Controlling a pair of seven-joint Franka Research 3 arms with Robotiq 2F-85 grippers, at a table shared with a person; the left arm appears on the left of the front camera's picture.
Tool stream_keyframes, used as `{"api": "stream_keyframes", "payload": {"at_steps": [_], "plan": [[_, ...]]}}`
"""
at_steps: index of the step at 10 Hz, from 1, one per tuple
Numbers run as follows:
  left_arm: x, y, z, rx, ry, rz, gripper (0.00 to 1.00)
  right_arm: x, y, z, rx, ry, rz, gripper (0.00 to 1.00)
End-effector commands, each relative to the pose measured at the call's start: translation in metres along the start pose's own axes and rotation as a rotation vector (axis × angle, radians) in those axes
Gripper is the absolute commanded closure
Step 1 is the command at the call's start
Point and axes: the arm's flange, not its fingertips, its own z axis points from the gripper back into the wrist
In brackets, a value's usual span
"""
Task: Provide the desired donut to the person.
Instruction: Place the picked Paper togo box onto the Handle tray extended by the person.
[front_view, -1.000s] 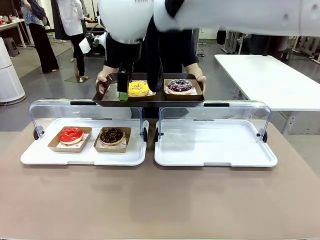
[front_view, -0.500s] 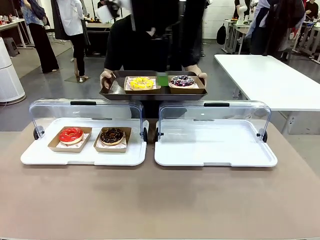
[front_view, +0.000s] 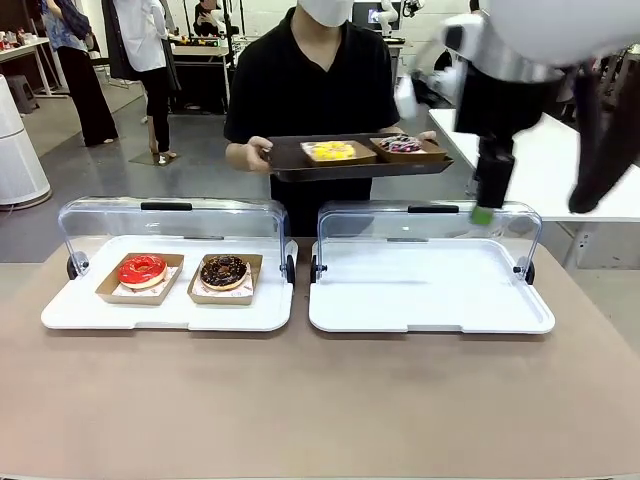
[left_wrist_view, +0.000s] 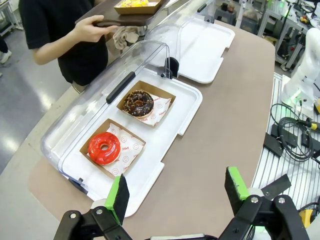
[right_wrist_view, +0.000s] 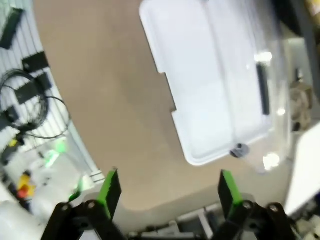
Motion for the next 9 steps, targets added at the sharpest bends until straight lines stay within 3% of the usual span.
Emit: {"api": "stream_keyframes", "payload": {"at_steps": [1, 3, 4, 9], "plan": [[-0.001, 0.000, 0.001, -0.007, -0.016, -0.014, 0.00, -0.021, -0.004, -0.015, -0.014, -0.020, -0.045, 0.00], [-0.001, 0.000, 0.001, -0.007, -0.016, -0.014, 0.00, -0.007, 0.000, -0.017, -0.020, 0.080, -0.072, 0.00], [-0.001, 0.000, 0.001, -0.007, -0.016, -0.014, 0.00, -0.029, -0.010, -0.020, 0.014, -0.005, -0.052, 0.00], [-0.001, 0.000, 0.001, -0.007, -0.016, -0.014, 0.00, -0.029, -0.010, -0.020, 0.014, -0.005, -0.052, 0.00]]}}
